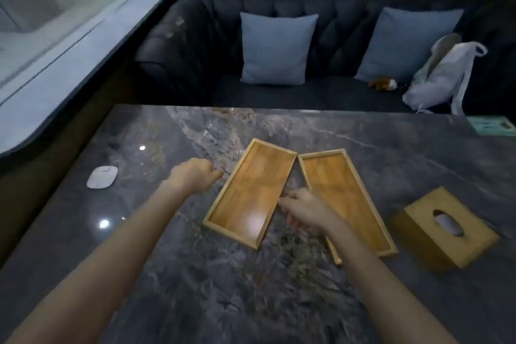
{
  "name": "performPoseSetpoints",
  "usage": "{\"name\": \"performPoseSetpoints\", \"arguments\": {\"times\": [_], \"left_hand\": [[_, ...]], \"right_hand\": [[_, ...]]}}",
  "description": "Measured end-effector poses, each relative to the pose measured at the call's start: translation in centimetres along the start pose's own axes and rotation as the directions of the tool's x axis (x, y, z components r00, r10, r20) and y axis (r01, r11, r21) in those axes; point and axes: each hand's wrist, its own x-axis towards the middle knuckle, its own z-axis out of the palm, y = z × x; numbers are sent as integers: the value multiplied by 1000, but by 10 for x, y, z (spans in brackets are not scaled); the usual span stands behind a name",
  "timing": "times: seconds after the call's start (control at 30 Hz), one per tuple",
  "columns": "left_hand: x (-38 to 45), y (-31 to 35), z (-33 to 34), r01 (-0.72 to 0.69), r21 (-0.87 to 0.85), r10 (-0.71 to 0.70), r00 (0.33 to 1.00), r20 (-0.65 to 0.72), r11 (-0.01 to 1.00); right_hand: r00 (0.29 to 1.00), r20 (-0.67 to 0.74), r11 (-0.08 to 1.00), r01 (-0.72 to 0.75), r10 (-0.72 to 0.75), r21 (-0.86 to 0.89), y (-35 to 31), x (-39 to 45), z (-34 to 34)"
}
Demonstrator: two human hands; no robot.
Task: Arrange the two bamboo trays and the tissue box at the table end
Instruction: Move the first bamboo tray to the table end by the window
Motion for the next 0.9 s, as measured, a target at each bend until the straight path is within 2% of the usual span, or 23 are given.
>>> {"name": "performPoseSetpoints", "arguments": {"times": [0.13, 0.2, 0.33, 0.47, 0.67, 0.8, 0.9], "left_hand": [[1, -4, 30, 37, -58, -32, 996, 77, 998], [0, -4, 46, 34, -92, -27, 997, 78, 995], [-5, -5, 73, -30, -230, 24, 999, -30, 973], [-5, -7, 91, -21, -262, 4, 998, -65, 965], [-6, -8, 105, -8, -302, -40, 987, -154, 953], [-5, -8, 105, -21, -282, -28, 985, -169, 959], [-8, -8, 104, -31, -284, -21, 984, -180, 958]], "right_hand": [[992, 41, 993, -115, 116, -37, 10, 6, 26], [991, 7, 991, -132, 132, 12, 16, 8, 40], [978, -113, 975, -155, 174, 158, 24, 9, 65], [964, -163, 951, -160, 208, 264, 24, 11, 84], [960, -223, 981, -144, 171, 134, 22, 17, 99], [956, -228, 982, -176, 186, 66, 18, 17, 103], [956, -253, 989, -145, 150, 39, 20, 17, 104]]}}
